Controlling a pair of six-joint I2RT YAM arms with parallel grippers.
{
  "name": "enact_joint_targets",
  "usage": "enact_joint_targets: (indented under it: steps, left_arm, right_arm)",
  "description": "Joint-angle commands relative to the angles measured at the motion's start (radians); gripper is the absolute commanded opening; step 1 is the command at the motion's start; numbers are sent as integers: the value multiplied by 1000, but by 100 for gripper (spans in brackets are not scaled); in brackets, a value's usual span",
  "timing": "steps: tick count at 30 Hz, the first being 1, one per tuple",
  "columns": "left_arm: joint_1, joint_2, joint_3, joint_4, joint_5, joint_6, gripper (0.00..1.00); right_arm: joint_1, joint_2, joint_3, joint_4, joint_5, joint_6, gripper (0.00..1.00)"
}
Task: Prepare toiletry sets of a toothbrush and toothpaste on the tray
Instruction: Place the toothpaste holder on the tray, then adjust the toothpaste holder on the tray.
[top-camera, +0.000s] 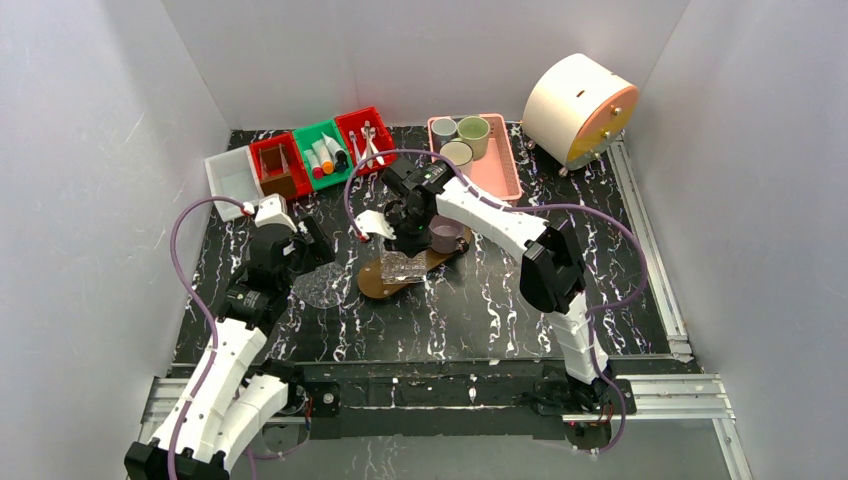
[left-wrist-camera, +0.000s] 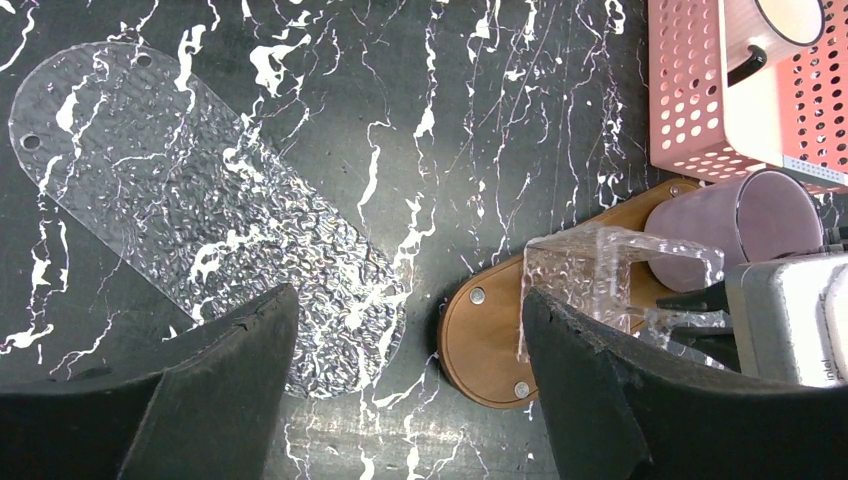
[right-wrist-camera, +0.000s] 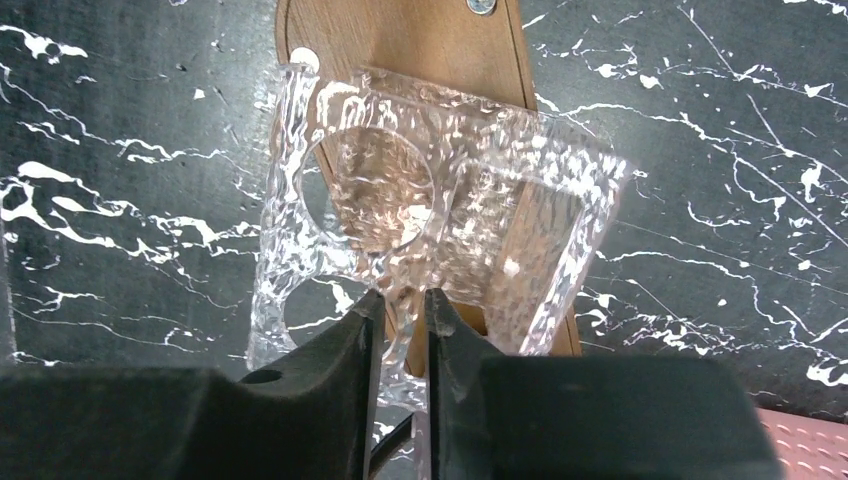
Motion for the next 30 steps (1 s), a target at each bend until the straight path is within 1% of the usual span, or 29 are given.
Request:
enact_joint_targets:
  steps: [1, 11, 12, 14, 15, 16, 17, 20, 21, 26, 28, 30]
  left_arm:
    - [3, -15, -13, 14, 15, -12, 80]
    - [2, -19, -18, 21, 27, -13, 80]
    - [1, -19, -19, 23, 32, -14, 80]
    - [1, -17, -21, 27, 38, -15, 80]
    - [0, -17, -21, 30, 40, -16, 80]
    - [0, -15, -21, 31, 44, -17, 80]
    - [0, -14, -21, 33, 48, -18, 80]
    - [-1, -8, -21, 40, 66, -29, 80]
    - [-2, -4, -21, 45, 80, -33, 80]
    - [-1, 53, -2, 58, 184, -52, 80]
    - [-2, 91, 9, 59, 240, -61, 80]
    - [-1, 123, 12, 66, 310, -72, 80]
  right_arm:
    - [10, 15, 19, 16, 26, -41, 31]
    - [22, -19, 18, 37, 38, -54, 44]
    - [24, -30, 16, 39, 37, -54, 47]
    - [28, -59, 5, 52, 34, -51, 51]
    - [32, -82, -9, 63, 38, -50, 57]
    - [35, -102, -24, 74, 40, -49, 58]
    - [38, -122, -40, 85, 43, -50, 63]
    - [42, -185, -97, 138, 53, -44, 71]
    - [42, -206, -119, 156, 59, -42, 72]
    - [42, -324, -253, 300, 102, -4, 73]
    - [42, -389, -339, 427, 131, 36, 74]
    - [41, -470, -453, 571, 161, 82, 79]
